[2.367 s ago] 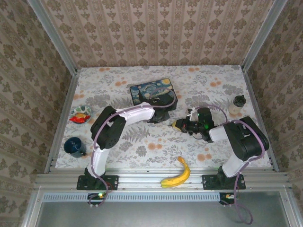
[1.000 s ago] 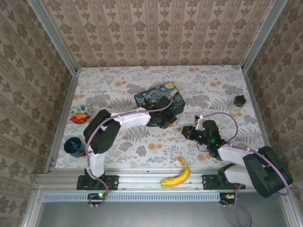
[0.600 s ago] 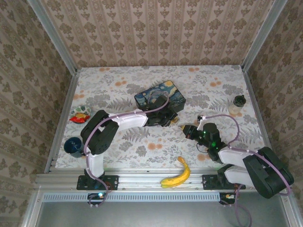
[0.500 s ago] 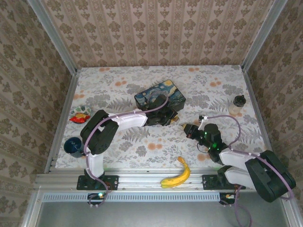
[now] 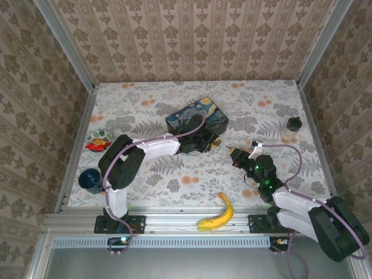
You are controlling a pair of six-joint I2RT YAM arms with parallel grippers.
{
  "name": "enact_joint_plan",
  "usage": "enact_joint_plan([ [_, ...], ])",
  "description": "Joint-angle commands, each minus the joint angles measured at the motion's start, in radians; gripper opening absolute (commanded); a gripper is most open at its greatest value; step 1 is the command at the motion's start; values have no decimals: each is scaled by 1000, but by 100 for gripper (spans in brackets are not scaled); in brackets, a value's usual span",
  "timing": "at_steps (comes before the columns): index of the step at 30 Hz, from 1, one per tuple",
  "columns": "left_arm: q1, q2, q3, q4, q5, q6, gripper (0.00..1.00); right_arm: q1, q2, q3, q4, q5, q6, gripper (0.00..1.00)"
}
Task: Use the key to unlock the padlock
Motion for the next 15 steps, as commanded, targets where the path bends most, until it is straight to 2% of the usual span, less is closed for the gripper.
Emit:
enact_joint_plan([
  [1, -5, 32, -15, 42, 98, -88, 0, 11, 36, -5, 103, 48, -2, 0],
  [8, -4, 39, -24, 70, 101, -115, 0, 42, 125, 23, 190, 65, 1, 0],
  [11, -5, 33, -36, 77, 98, -111, 1, 45, 115, 37, 122, 103, 25, 0],
  [13, -1, 17, -45, 68, 79, -77, 7, 46, 70, 39, 28, 136, 39, 0],
  [15, 1, -13, -39, 0, 34, -9, 24, 46, 6, 46, -80, 151, 37, 0],
])
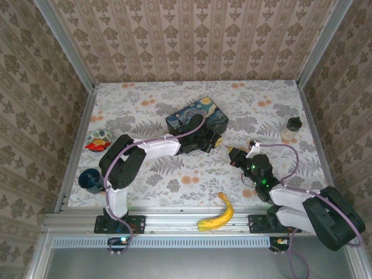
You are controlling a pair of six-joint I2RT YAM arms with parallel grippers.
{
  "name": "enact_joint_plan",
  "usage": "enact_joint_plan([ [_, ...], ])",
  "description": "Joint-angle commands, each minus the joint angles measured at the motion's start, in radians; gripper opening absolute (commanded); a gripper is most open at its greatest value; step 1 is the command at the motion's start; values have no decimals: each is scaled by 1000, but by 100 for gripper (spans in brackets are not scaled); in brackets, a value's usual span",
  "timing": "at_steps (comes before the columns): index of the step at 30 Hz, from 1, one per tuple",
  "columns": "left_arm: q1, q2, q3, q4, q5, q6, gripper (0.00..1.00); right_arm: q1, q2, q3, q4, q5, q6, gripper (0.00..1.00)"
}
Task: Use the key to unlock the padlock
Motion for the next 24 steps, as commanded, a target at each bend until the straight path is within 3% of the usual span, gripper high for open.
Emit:
enact_joint_plan([
  [1, 3, -35, -25, -129, -50, 70, 36, 3, -108, 48, -217, 86, 17, 0],
  [3, 4, -65, -31, -143, -94, 108, 55, 1, -190, 85, -382, 84, 4, 0],
  [9, 8, -158, -92, -8, -191, 268, 56, -32, -395, 94, -550, -3, 21, 0],
  [13, 38, -196, -194, 316, -82, 471, 59, -76, -426, 116, -553, -135, 76, 0],
  [18, 82, -219, -360, 765, 76, 603, 63, -104, -375, 163, -477, -284, 148, 0],
  [24, 92, -226, -458, 983, 255, 690, 64, -106, -323, 220, -374, -395, 230, 0],
])
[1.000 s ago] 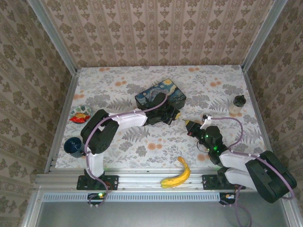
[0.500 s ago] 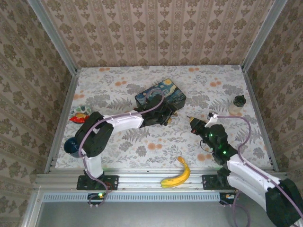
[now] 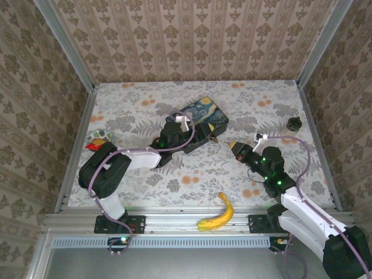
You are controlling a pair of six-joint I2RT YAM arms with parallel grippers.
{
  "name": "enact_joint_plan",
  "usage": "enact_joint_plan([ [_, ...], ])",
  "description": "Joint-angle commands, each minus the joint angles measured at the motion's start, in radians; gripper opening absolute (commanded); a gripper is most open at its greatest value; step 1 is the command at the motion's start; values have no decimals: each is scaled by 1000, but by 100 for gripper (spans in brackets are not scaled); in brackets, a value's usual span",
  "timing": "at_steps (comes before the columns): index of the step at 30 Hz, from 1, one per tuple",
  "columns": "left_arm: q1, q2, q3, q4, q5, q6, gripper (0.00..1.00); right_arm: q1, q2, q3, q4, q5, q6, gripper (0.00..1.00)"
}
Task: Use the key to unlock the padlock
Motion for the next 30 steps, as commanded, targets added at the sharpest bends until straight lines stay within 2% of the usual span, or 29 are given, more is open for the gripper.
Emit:
enact_joint_plan([
  [1, -1, -32, -46, 251, 161, 112, 64, -5, 8, 55, 83, -107, 71, 0],
  [4, 0, -74, -83, 246, 202, 161, 65, -5, 8, 73, 101, -128, 95, 0],
  [10, -10, -162, -75, 80, 232, 272, 65, -5, 7, 68, 148, -131, 133, 0],
  [17, -14, -98, -1, 143, 316, 214, 61, -5, 3, 62, 180, -138, 160, 0],
  [23, -25, -36, 67, 191, 367, 172, 50, -5, -7, 63, 183, -146, 168, 0],
  [30, -22, -16, 79, 216, 389, 144, 27, -3, -4, 52, 206, -140, 179, 0],
])
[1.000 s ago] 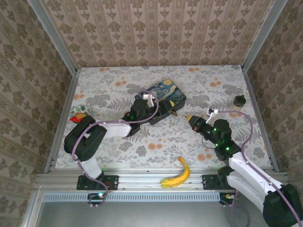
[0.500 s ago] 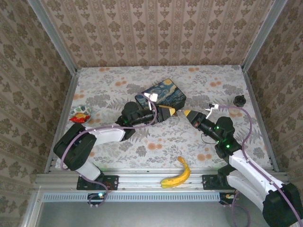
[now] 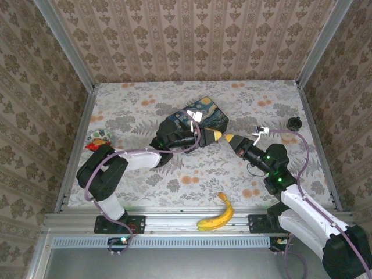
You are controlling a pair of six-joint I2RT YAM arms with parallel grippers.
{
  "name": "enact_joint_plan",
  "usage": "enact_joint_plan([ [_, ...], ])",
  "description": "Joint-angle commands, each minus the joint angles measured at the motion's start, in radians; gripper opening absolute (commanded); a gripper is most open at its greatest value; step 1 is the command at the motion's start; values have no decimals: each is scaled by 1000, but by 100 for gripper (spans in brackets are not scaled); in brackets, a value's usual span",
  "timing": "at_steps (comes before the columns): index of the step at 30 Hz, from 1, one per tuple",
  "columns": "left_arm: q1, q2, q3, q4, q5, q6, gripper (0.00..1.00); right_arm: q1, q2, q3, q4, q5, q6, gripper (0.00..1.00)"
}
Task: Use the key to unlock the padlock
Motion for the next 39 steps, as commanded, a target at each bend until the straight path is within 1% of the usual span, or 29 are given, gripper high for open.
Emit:
enact_joint_plan([
  [1, -6, 19, 28, 69, 41, -18, 25, -3, -10, 2, 51, -12, 15, 0],
  [2, -6, 21, 30, 74, 42, -21, 25, -3, -9, 2, 54, -12, 16, 0],
  [4, -6, 27, 31, 86, 47, -32, 20, -3, -4, 1, 61, -12, 18, 0],
  [8, -6, 37, 35, 102, 54, -46, 18, -3, -1, 1, 68, -9, 19, 0],
  [9, -6, 38, 37, 102, 55, -47, 17, -3, -1, 1, 68, -9, 19, 0],
  [11, -5, 38, 39, 102, 58, -48, 11, -3, 1, 3, 66, -10, 19, 0],
  [13, -4, 38, 42, 108, 62, -51, 0, -3, 2, 2, 61, -14, 19, 0],
  [15, 3, 35, 42, 120, 71, -61, 0, -2, -2, 7, 37, -22, 17, 0],
  [17, 21, 27, 44, 125, 94, -79, 0, -4, -7, 20, -22, -33, 2, 12],
  [19, 41, 12, 49, 110, 138, -96, 0, -10, -11, 50, -102, -72, -43, 27],
  [20, 48, 3, 54, 89, 161, -96, 0, -14, -12, 65, -130, -96, -67, 31],
  [21, 54, -11, 60, 52, 190, -85, 0, -20, -13, 80, -161, -128, -100, 34],
  [23, 58, -42, 81, -72, 252, -35, 0, -32, -24, 110, -233, -167, -167, 36],
  [25, 56, -78, 112, -272, 311, 58, 0, -38, -48, 130, -294, -188, -248, 36],
  [27, 58, -111, 136, -439, 346, 146, 0, -40, -69, 147, -341, -199, -316, 37],
  [30, 58, -161, 175, -655, 380, 275, 0, -44, -88, 157, -355, -230, -373, 37],
  [33, 58, -204, 220, -847, 376, 398, 0, -45, -80, 169, -348, -276, -399, 37],
  [35, 58, -217, 243, -924, 377, 445, 0, -43, -73, 172, -335, -307, -409, 37],
  [39, 58, -209, 255, -921, 398, 431, 0, -42, -60, 170, -282, -377, -419, 37],
])
